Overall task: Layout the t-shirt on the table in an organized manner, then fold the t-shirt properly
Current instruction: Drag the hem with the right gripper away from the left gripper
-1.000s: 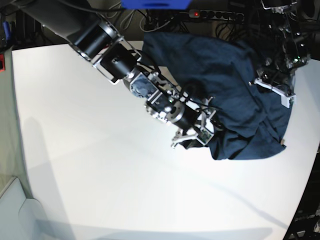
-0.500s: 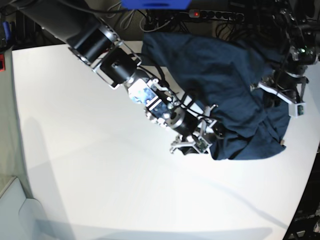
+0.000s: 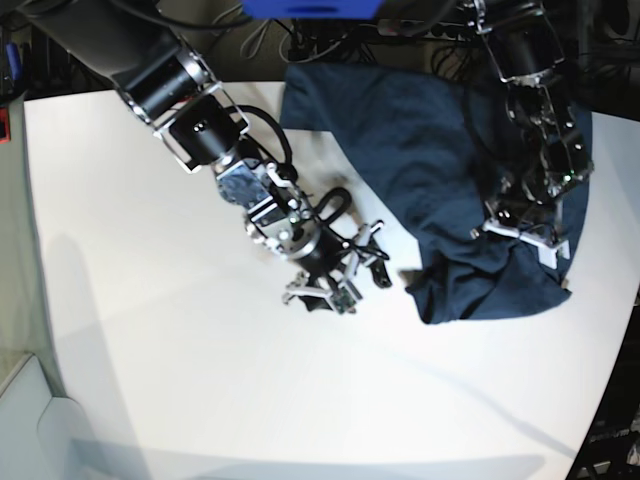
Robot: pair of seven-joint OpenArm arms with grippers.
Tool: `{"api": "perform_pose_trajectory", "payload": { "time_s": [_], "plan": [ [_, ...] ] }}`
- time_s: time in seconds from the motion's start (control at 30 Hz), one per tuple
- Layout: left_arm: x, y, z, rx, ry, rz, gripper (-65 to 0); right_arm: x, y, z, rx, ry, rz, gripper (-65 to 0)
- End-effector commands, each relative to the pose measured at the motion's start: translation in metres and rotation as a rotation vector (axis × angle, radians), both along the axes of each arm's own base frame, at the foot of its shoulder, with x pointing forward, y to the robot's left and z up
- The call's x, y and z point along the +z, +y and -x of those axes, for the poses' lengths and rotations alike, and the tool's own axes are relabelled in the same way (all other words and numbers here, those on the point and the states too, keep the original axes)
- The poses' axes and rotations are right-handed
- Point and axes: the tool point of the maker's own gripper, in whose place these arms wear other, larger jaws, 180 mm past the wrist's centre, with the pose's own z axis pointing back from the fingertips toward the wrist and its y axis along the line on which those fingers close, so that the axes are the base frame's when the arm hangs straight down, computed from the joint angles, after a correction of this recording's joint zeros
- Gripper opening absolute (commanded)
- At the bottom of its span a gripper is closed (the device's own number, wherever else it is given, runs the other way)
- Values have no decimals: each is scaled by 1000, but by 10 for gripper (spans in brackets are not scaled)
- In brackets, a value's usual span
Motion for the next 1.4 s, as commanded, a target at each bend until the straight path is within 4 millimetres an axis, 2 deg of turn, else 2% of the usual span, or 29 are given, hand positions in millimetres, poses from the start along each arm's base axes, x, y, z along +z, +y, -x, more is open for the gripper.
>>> {"api": "perform_pose_trajectory", "payload": {
  "time_s": [0.0,0.07,0.17,0.27,0.37,0.57,0.63,0.7,0.77,0.8,0.83,0.9,1.0,1.1,1.23,1.37],
  "plan": [
    [5,-12,-9,-42,-9,8,-527,30,11,-15,1,-70,-54,-277],
    [-1,-35,-9,-108,7,11,-527,27,3,-17,-6,-70,-42,-277],
    [-12,-65,4,-203,41,11,-528,27,0,-18,-9,-73,-37,-277],
    [-18,-79,20,-251,61,5,-528,30,0,-20,-9,-80,-40,-276],
    [-20,-78,31,-251,68,0,-528,35,1,-24,-9,-90,-41,-276],
    [-18,-72,33,-254,68,-23,-528,36,3,-24,-8,-92,-46,-279],
    [-18,-68,33,-253,67,-27,-528,35,3,-23,-8,-88,-43,-308],
    [-17,-67,33,-253,66,-31,-528,34,2,-23,-9,-85,-40,-398],
    [-16,-67,32,-253,65,-31,-528,33,1,-23,-9,-85,-39,-525],
    [-16,-67,31,-254,63,-31,-528,33,1,-23,-9,-85,-39,-610],
    [-13,-66,29,-255,55,-35,-528,34,0,-24,-10,-85,-37,-650],
    [-1,-63,25,-251,23,-47,-528,38,-1,-29,-12,-96,-33,-650],
    [32,-46,17,-207,-66,-85,-528,45,-14,-41,-27,-123,-13,-650],
    [43,-37,21,-186,-91,-107,-527,59,-22,-55,-39,-152,-3,-650],
    [21,-30,36,-182,-23,-108,-527,74,-56,-82,-142,-143,-10,-650],
    [-2,-23,45,-171,43,-94,-527,105,-88,-112,-248,-165,-56,-650]
  ]
}}
